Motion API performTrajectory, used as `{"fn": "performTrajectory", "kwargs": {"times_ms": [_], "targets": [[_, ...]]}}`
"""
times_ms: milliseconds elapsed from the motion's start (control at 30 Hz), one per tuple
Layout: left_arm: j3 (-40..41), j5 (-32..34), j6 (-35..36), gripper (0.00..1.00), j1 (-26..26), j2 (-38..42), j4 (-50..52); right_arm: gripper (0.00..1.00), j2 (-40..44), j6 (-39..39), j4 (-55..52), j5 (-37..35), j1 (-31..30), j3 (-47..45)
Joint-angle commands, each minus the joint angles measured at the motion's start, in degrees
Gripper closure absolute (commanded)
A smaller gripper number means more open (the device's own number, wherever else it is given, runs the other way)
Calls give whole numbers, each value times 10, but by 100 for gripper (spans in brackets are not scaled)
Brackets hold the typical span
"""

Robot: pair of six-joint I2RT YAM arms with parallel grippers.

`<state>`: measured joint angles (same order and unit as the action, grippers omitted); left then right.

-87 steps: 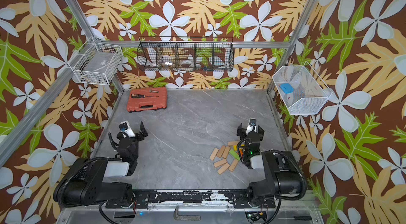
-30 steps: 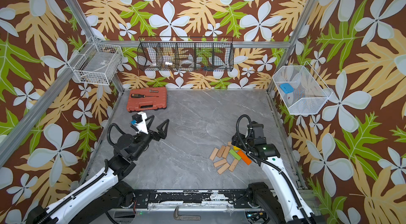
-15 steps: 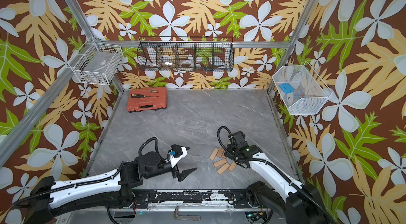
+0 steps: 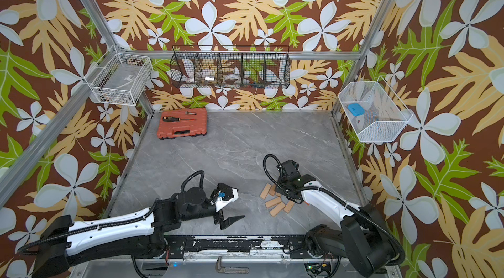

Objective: Assemble the letter k with building blocks
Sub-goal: Pick up the building block from the center of the board.

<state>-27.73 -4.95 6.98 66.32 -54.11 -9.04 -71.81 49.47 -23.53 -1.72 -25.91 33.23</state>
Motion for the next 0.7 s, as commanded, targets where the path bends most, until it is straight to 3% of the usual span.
{"fn": "performTrajectory", "kwargs": {"times_ms": [0,333,433,667], "targets": [[-3,-12,9,0,0,0,12,49,-12,7,14,-7,-5,0],[-5,2,11,0,0,-1,10,57,-15,9,0,-25,-14,-9],[-4,6,9,0,0,-2,9,66,-17,7,-2,-28,-14,-11],[-4,12,6,0,0,0,9,66,-19,9,4,-29,-15,-12]]}}
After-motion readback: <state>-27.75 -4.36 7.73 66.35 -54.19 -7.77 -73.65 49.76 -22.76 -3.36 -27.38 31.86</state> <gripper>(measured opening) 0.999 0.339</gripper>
